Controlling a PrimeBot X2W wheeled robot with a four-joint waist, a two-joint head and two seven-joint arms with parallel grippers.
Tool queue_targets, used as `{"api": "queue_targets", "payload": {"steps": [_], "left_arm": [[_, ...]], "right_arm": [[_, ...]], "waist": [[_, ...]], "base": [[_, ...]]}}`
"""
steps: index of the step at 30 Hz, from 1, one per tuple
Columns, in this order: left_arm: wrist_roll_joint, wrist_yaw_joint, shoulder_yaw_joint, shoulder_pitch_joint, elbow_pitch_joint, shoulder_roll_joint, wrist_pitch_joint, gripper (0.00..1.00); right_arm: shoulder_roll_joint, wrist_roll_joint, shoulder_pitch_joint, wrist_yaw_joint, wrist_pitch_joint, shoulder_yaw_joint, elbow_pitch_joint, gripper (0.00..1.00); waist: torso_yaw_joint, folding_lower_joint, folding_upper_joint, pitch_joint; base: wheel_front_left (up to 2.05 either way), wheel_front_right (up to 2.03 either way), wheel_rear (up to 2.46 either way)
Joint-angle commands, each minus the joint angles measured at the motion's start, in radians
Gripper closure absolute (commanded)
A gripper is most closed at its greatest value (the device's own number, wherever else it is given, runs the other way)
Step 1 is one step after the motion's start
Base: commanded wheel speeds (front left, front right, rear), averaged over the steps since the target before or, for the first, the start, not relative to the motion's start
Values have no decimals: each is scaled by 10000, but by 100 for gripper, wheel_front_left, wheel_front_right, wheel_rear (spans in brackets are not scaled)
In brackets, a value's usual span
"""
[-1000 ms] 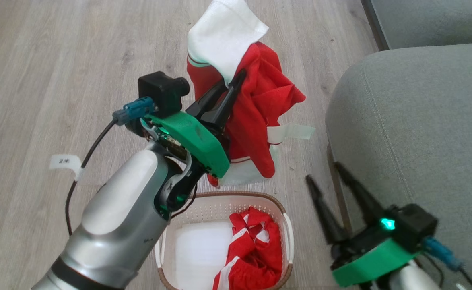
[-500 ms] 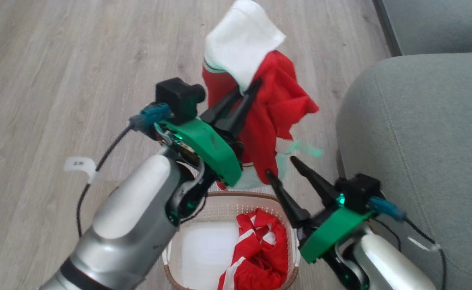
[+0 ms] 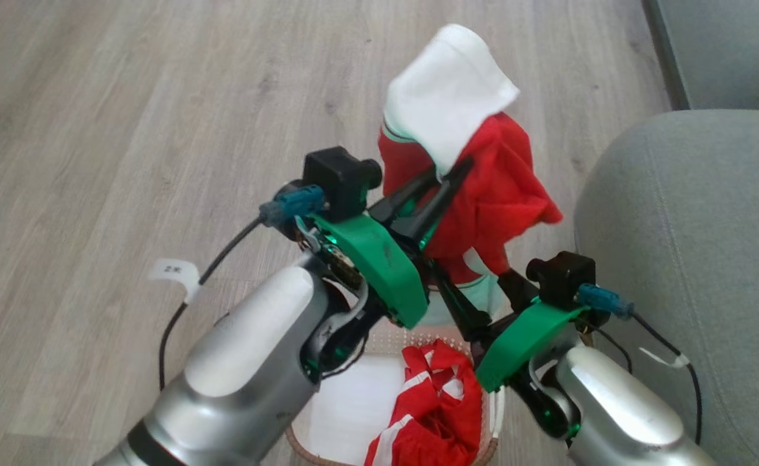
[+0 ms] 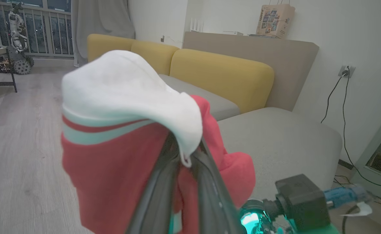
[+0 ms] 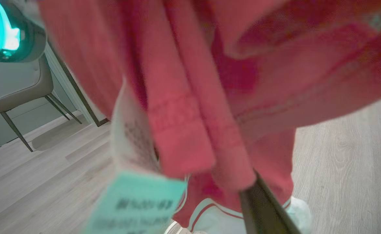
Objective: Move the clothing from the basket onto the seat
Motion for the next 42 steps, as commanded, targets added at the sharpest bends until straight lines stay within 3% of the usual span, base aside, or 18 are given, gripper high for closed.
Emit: {"api": "queue_targets", "payload": {"steps": [1, 6, 7, 8, 9, 10, 24, 34, 35, 36, 37, 38, 39, 40, 42], "left_arm": [[-102, -69, 341, -342, -371, -14, 3, 100], [-193, -45, 214, -237, -346, -93, 23, 100], [-196, -32, 206, -223, -331, -92, 20, 100], [-192, -22, 200, -214, -317, -83, 13, 100], [-199, -11, 200, -201, -305, -78, 5, 100], [-203, -4, 201, -190, -300, -69, -5, 100], [-318, 206, 452, 90, -147, 293, -232, 100], [-351, 281, 354, 318, -320, 399, -240, 100], [-357, 291, 339, 366, -352, 425, -233, 93], [-357, 291, 339, 366, -352, 425, -233, 93], [-368, 307, 325, 418, -383, 444, -225, 80], [-375, 330, 311, 468, -410, 460, -215, 58], [-378, 363, 301, 519, -439, 475, -210, 19], [-388, 390, 292, 567, -472, 486, -203, 0], [-407, 418, 267, 647, -552, 514, -187, 0]], "right_arm": [[95, 55, -462, -2, -141, 55, -250, 0], [149, -132, -579, -2, -181, -263, -633, 0], [171, -202, -544, -2, -182, -354, -785, 5], [184, -270, -492, -2, -183, -431, -906, 40], [194, -331, -442, -2, -184, -486, -1017, 65], [201, -389, -396, -2, -184, -532, -1123, 100], [18, -900, 325, -2, -186, -1234, -2194, 100], [-264, -1437, 1162, -2, -187, -2573, -3262, 100], [-280, -1483, 1195, -2, -187, -2678, -3331, 100], [-280, -1483, 1195, -2, -187, -2678, -3331, 100], [-289, -1531, 1217, -2, -187, -2785, -3398, 100], [-292, -1572, 1238, -2, -187, -2886, -3465, 100], [-291, -1604, 1257, -2, -187, -2986, -3536, 100], [-297, -1646, 1277, -2, -187, -3089, -3611, 100], [-331, -1736, 1318, -2, -187, -3312, -3772, 100]], "waist": [[101, 0, 0, -22], [288, 0, 0, -10], [311, 0, 0, -2], [328, 0, 0, 6], [339, 0, 0, 12], [343, 0, 0, 20], [37, 0, 0, 48], [-277, 0, 0, 22], [-334, 0, 0, 17], [-334, 0, 0, 17], [-390, 0, 0, 13], [-443, 0, 0, 9], [-504, 0, 0, 5], [-566, 0, 0, 3], [-711, 0, 0, 15]], "base": [[0, 0, 0], [0, 0, 0], [0, 0, 0], [0, 0, 0], [0, 0, 0], [0, 0, 0], [0, 0, 0], [0, 0, 0], [0, 0, 0], [0, 0, 0], [0, 0, 0], [0, 0, 0], [0, 0, 0], [0, 0, 0], [0, 0, 0]]}}
